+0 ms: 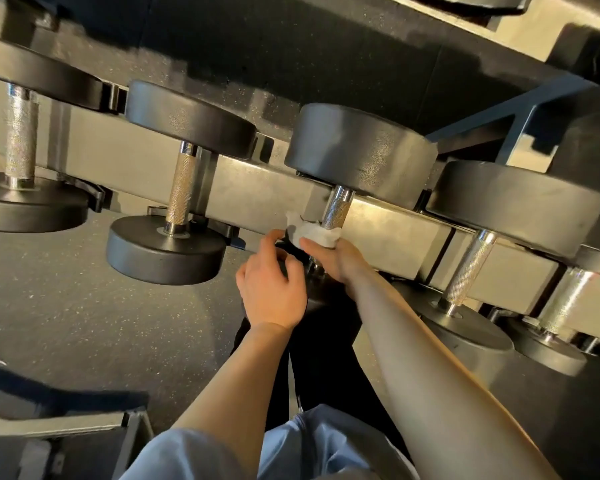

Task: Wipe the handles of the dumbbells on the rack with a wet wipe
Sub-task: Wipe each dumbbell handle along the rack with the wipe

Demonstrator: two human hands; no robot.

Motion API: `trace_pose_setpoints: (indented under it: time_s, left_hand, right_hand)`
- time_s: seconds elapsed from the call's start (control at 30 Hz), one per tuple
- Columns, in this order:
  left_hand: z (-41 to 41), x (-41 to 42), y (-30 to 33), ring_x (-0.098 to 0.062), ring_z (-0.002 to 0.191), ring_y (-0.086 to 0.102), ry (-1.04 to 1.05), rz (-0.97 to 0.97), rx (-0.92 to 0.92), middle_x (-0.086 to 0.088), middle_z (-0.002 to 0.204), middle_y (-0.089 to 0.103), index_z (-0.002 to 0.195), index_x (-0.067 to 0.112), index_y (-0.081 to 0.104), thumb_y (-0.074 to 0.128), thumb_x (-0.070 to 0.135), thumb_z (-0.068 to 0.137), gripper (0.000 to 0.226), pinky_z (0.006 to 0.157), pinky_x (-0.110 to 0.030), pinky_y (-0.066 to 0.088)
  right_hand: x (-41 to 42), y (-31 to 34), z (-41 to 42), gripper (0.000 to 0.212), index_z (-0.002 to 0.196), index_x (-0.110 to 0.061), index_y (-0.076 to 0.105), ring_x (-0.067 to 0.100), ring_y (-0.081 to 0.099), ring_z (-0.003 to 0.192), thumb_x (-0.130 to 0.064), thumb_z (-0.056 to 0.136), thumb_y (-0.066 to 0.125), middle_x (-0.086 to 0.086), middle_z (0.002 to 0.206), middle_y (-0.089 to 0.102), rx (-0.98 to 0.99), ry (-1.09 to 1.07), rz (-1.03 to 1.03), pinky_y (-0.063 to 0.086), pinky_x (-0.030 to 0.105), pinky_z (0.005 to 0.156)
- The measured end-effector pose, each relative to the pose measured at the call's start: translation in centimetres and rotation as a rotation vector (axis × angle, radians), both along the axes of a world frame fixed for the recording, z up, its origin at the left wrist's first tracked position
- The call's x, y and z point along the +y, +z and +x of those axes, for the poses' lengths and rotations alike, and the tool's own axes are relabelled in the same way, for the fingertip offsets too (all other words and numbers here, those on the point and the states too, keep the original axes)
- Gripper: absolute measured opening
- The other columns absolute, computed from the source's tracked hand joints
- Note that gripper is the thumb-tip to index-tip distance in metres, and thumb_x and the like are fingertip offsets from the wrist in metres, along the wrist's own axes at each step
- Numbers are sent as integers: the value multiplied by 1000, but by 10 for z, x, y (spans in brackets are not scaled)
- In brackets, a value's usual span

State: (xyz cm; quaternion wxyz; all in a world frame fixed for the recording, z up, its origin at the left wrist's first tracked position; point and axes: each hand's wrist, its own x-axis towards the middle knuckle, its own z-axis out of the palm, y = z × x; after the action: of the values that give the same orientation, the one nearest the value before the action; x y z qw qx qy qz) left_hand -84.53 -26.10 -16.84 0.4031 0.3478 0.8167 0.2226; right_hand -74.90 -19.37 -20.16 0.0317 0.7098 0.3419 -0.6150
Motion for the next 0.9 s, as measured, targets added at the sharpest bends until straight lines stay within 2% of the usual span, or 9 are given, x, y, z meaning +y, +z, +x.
trace_pose_setpoints:
  time_s: [0.13, 0.2, 0.3, 0.33, 0.4, 0.43, 0.5, 0.63, 0.9]
  left_hand:
    - [0, 0, 1, -22, 90, 59, 5, 11, 8, 8, 87, 57, 124, 20, 50, 38, 30, 83, 43, 98, -53, 40]
    - [0, 1, 1, -22, 91, 59, 7, 7, 16, 7, 87, 57, 124, 20, 51, 38, 29, 83, 44, 98, -54, 40]
    - [0, 0, -1, -21, 90, 59, 0, 7, 16, 7, 87, 58, 124, 20, 51, 38, 29, 84, 44, 99, -53, 40]
    - [-1, 0, -1, -21, 90, 58, -4, 2, 17, 8, 87, 58, 124, 20, 51, 38, 29, 84, 44, 99, -52, 39]
    - [-1, 0, -3, -21, 91, 58, -16, -18, 24, 7, 87, 58, 125, 20, 51, 38, 29, 84, 44, 100, -52, 38]
    - [-1, 0, -3, -22, 91, 58, -25, -24, 26, 7, 88, 57, 126, 21, 50, 38, 30, 84, 44, 100, -52, 38]
    - [-2, 0, -1, -22, 92, 57, -39, -27, 23, 8, 87, 56, 127, 20, 50, 38, 31, 84, 45, 100, -52, 38]
    - [-3, 1, 0, -20, 92, 56, -64, -32, 15, 10, 87, 54, 128, 19, 49, 38, 32, 83, 48, 103, -50, 35]
    - [-3, 0, -3, -24, 92, 56, -69, -21, 57, 7, 86, 53, 125, 18, 52, 30, 38, 80, 54, 97, -42, 34]
  right_hand:
    - [4, -4, -21, 32, 113, -9, 62, 16, 61, 79, -28, 88, 65, 6, 93, 66, 35, -415, 116, 50, 27, 70]
    - [12, -8, -31, 14, 92, -16, 57, 20, 63, 81, -23, 86, 67, 10, 95, 67, -43, -548, 162, 53, 31, 74]
    - [35, -14, -36, 23, 77, -24, 50, 26, 64, 91, -28, 78, 73, 12, 101, 69, -102, -597, 276, 51, 36, 85]
    - [43, -15, -37, 27, 82, -21, 57, 26, 64, 91, -36, 70, 75, 11, 101, 69, -88, -613, 295, 51, 37, 87]
    - [51, -26, -33, 60, 99, -12, 64, 23, 60, 84, -51, 54, 70, 8, 97, 68, -72, -634, 306, 50, 40, 87]
    - [50, -25, -31, 66, 103, -11, 64, 22, 57, 81, -53, 53, 66, 10, 96, 67, -79, -610, 290, 50, 40, 83]
    - [47, -10, -31, 53, 104, -9, 63, 23, 56, 79, -45, 65, 65, 13, 96, 68, -112, -515, 218, 50, 37, 78]
    - [31, 8, -20, 41, 118, 0, 59, 29, 58, 95, -24, 85, 60, 9, 99, 58, -151, -159, 50, 44, 34, 79]
    - [10, 21, -7, 47, 120, -9, 58, 30, 61, 102, -41, 86, 63, 14, 112, 64, -40, 126, -203, 48, 42, 96]
